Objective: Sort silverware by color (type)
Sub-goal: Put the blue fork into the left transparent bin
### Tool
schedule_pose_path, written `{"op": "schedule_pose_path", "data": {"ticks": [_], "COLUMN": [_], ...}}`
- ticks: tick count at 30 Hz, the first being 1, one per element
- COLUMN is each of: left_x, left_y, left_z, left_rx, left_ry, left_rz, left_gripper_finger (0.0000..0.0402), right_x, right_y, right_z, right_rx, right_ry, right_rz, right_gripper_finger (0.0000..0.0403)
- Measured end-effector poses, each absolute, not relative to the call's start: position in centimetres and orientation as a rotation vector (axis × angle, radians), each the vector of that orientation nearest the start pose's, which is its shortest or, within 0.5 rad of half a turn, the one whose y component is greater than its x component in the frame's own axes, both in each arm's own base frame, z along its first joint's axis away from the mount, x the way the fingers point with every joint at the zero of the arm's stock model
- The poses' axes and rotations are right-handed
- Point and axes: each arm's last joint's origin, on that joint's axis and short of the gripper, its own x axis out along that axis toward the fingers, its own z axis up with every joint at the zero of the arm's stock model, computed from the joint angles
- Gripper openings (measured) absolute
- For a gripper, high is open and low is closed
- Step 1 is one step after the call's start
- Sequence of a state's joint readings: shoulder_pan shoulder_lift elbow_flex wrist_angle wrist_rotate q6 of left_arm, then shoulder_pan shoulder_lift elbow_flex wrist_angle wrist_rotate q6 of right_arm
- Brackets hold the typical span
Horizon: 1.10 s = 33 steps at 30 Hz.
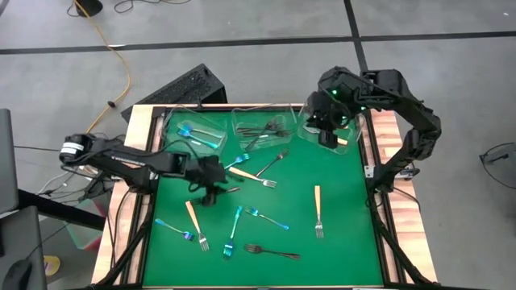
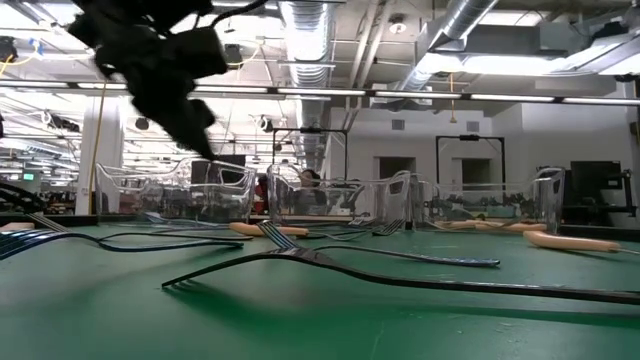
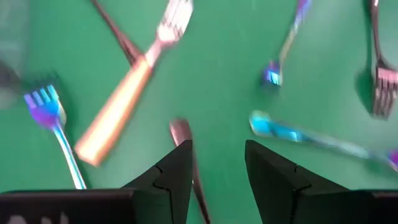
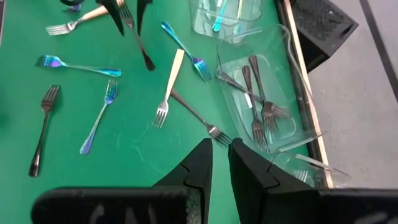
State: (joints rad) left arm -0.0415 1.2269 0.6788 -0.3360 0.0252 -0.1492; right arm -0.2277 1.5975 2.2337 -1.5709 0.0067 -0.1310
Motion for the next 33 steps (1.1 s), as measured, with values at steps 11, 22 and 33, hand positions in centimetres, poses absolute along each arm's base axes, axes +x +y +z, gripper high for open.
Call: {"op": "schedule_pose_path", "data": {"ticks": [11,22,33], "left_x": [20.1,17.1,13.4], "left_y": [-5.7,-11.6,-14.3], "left_z": [18.9,18.8,18.3], "left_rx": [-0.291,-0.173,-0.070], "left_ry": [1.198,1.265,1.359], "left_rz": [-0.069,-0.231,-0.210], "left_gripper_finger": [0.0130,0.0130,0.0130], "right_x": [24.6,24.6,24.6], "right_y": [-5.6,-5.6,-5.6], "right_z": [47.0,47.0,47.0], "right_rx": [-0.036,-0.036,-0.035], "right_ry": [1.003,1.003,1.002], "right_rz": [-0.131,-0.131,-0.129], "right_gripper_finger": [0.0077,0.0077,0.0077]}}
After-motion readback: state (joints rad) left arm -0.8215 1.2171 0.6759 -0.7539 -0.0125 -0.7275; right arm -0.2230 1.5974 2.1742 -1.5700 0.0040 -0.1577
